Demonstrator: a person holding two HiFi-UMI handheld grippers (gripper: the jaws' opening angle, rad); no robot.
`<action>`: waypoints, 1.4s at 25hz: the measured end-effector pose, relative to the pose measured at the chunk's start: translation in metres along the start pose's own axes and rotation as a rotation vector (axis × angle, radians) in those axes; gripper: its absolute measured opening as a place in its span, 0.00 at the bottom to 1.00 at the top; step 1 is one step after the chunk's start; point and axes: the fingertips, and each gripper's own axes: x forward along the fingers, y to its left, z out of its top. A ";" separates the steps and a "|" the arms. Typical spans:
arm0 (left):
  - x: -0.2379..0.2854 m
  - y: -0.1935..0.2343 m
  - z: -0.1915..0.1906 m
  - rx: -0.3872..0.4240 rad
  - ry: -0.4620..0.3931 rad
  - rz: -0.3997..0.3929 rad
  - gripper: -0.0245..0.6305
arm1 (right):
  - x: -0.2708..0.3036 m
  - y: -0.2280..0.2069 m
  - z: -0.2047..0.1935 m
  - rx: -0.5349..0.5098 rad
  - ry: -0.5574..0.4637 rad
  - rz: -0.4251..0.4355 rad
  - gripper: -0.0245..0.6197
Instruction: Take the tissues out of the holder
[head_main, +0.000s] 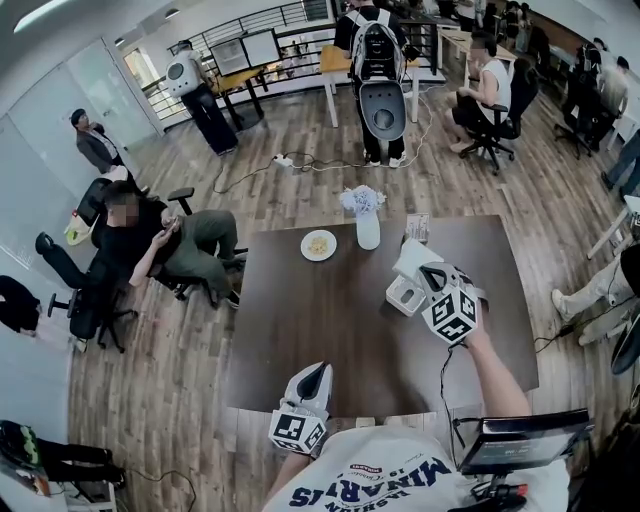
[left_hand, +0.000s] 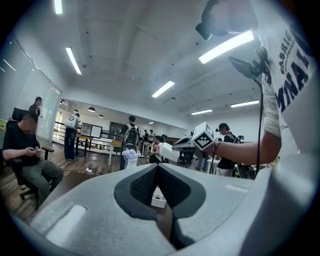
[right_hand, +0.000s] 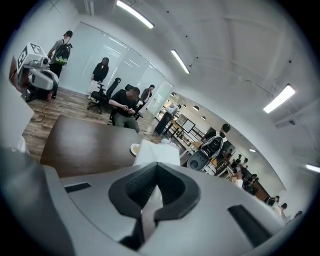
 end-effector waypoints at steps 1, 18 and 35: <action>0.000 -0.001 -0.002 -0.001 0.003 0.005 0.04 | 0.000 0.001 -0.003 0.001 0.004 0.004 0.05; 0.003 0.013 -0.012 -0.061 0.013 -0.020 0.04 | -0.006 0.045 -0.107 0.083 0.191 0.001 0.05; -0.005 -0.001 -0.014 -0.046 0.040 -0.007 0.04 | 0.019 0.120 -0.252 0.179 0.362 0.039 0.05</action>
